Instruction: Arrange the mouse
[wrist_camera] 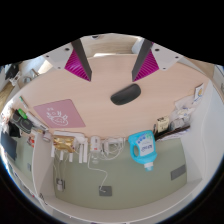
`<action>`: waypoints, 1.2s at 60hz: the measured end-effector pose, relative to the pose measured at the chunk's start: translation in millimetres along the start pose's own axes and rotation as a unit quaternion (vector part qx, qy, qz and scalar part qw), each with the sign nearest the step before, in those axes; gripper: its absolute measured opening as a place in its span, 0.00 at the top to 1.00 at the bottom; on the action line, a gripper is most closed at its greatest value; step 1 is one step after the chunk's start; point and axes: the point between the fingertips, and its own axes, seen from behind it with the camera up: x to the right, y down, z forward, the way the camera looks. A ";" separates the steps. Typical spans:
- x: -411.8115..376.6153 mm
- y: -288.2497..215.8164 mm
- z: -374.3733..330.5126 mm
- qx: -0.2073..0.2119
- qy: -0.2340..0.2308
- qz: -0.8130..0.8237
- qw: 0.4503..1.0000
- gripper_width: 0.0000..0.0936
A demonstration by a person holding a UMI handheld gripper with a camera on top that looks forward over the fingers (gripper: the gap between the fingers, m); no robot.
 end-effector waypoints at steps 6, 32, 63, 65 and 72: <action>-37.7 4.8 34.4 0.001 -0.025 0.000 1.000 0.10; -83.3 -42.6 129.1 0.012 -0.018 0.003 1.000 0.11; -100.4 -74.8 144.2 0.032 -0.041 -0.101 0.993 0.60; -108.3 -89.7 133.2 0.045 -0.066 -0.105 0.991 0.62; -93.5 -182.8 74.0 0.134 -0.112 -0.109 0.978 0.63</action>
